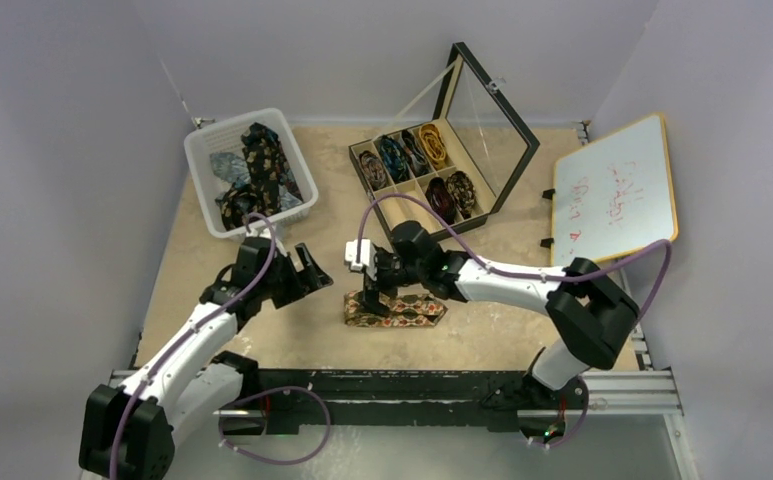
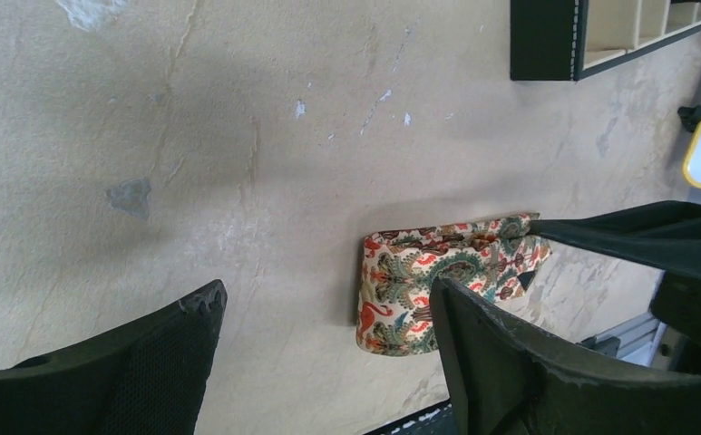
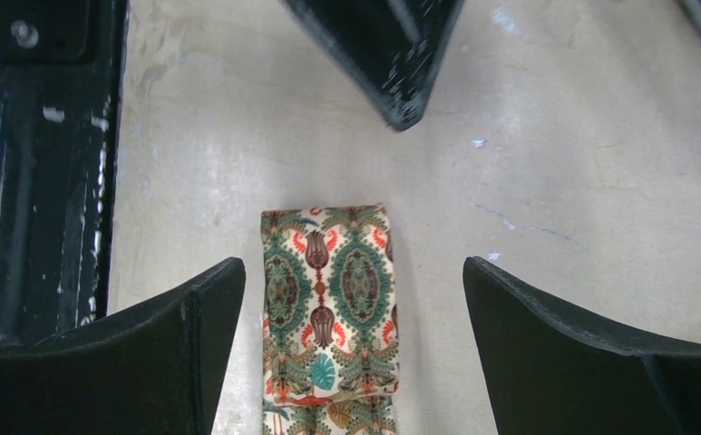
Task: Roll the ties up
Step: Roll the tie at the center of the board.
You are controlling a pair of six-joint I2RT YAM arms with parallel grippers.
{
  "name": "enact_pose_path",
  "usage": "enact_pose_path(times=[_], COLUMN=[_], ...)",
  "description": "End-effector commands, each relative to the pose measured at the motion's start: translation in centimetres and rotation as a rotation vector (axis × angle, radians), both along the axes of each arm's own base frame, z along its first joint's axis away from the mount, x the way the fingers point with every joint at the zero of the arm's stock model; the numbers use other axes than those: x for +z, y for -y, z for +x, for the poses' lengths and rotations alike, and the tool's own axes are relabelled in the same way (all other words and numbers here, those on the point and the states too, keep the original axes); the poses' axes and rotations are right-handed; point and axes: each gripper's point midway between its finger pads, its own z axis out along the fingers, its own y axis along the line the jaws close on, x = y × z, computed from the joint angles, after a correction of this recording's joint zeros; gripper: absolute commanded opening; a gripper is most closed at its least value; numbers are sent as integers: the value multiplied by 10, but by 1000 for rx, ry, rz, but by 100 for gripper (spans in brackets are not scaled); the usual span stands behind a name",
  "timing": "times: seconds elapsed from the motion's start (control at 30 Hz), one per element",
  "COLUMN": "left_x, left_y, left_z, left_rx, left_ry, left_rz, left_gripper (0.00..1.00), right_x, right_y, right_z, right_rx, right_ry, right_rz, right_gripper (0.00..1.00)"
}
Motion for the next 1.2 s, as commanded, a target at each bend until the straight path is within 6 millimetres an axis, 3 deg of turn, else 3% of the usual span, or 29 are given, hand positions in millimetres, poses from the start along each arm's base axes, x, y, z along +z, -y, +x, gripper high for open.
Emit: enact_pose_path(times=[0.0,0.13,0.37,0.63,0.73,0.9,1.17], left_x=[8,9,1,1,1,0,-2], left_y=[-4,-2,-2,2,2,3,9], left_z=[-3,-5,-8,-9,-8,-8,-8], left_rx=[3,-1,4,-2,-1,-8,-28], left_ry=[24,17,-12,-9,-11,-6,5], left_rz=[-13,-28,-32,-57,-58,-61,-96], left_gripper=[81,81,81,81,81,81,81], right_x=[-26,-45,-43,-8,-20,-57,-72], right_y=[4,9,3,1,4,6,7], right_z=[-19,-23,-6,-7,-11,-17,-14], right_rx=[96,97,45,61,88,98,67], right_ry=[20,6,49,126,106,-8,-24], right_rz=[-130,-191,-200,-120,-152,-261,-277], right_gripper=[92,92,99,99,99,99,95])
